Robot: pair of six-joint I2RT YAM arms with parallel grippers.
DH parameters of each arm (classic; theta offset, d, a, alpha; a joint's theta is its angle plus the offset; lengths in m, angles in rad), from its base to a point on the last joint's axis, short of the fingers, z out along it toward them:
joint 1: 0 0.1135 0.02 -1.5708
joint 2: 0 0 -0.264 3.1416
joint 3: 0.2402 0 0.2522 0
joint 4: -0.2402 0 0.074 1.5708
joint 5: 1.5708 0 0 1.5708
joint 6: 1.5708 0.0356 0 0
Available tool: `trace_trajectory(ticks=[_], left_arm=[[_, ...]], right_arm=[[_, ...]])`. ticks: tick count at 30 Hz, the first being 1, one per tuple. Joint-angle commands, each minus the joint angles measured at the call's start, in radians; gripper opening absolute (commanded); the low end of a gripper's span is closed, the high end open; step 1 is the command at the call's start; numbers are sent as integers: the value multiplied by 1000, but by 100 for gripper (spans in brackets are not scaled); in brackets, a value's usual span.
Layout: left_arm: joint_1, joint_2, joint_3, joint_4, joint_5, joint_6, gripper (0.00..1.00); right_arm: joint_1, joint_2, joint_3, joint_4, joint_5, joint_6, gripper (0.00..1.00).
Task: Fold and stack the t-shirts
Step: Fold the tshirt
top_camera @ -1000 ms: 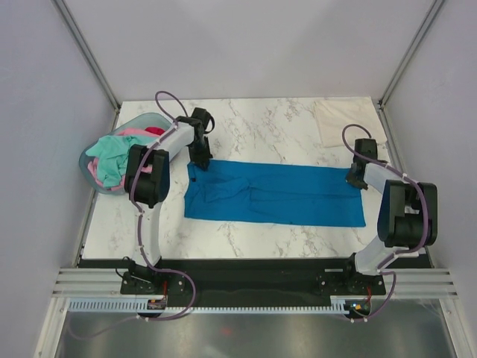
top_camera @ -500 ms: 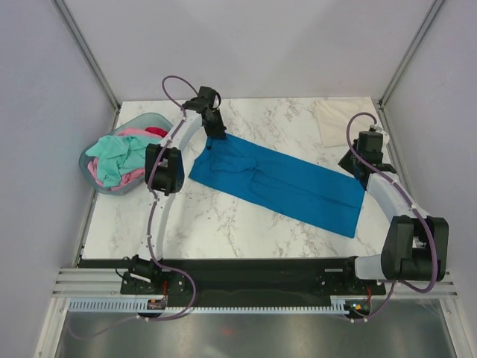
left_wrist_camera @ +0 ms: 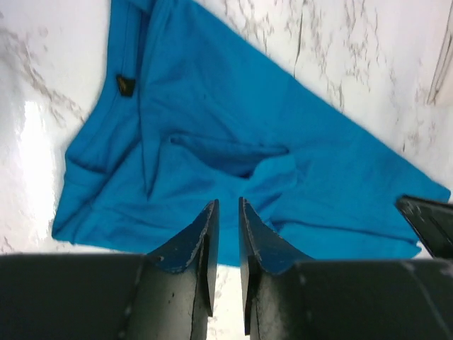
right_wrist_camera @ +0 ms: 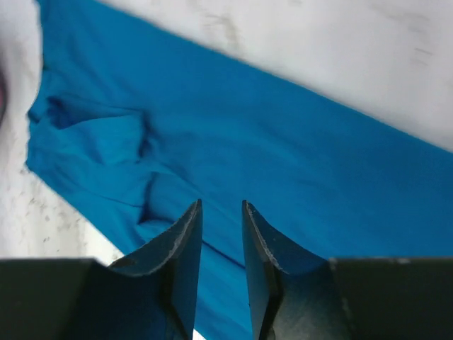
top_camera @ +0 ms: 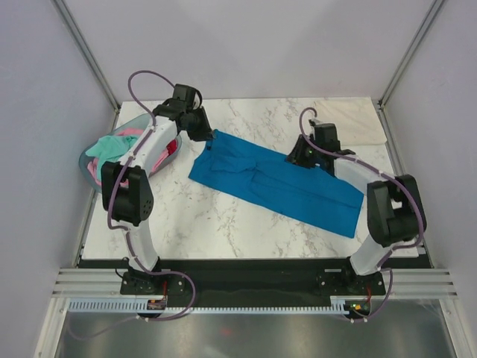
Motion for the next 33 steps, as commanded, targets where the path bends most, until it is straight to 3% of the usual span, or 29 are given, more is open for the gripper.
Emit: trace_trajectory(ticks=[1,6,11,22,23,25,26,30,33], left_arm=[[0,-37,-177,42,67,15,23],[-10,-6,-259,126,136,0,21],[-13,64,-226,148,136,-9,19],[-11,158,-213,146,60,-8,18],[-11,153,-216,140,28,-6,18],[-13,150,-216,117,-20,-13,18],[-13,149,-216,96,-64,-14,18],[-11,165,-192,53,-137,-20,18],[-13,176,-166,31,-149,-26,18]], right_arm=[[58,117,155,134,-226,-67,38],[107,310,326,70,-297,-154,49],[156,433,469,-12,-332,-259,52],[199,531,475,-23,-305,-294,52],[201,526,469,-21,-291,-296,50],[201,520,446,-20,-230,-305,31],[201,514,440,-26,-207,-308,16],[198,496,409,-29,-154,-319,0],[198,493,400,-29,-131,-317,0]])
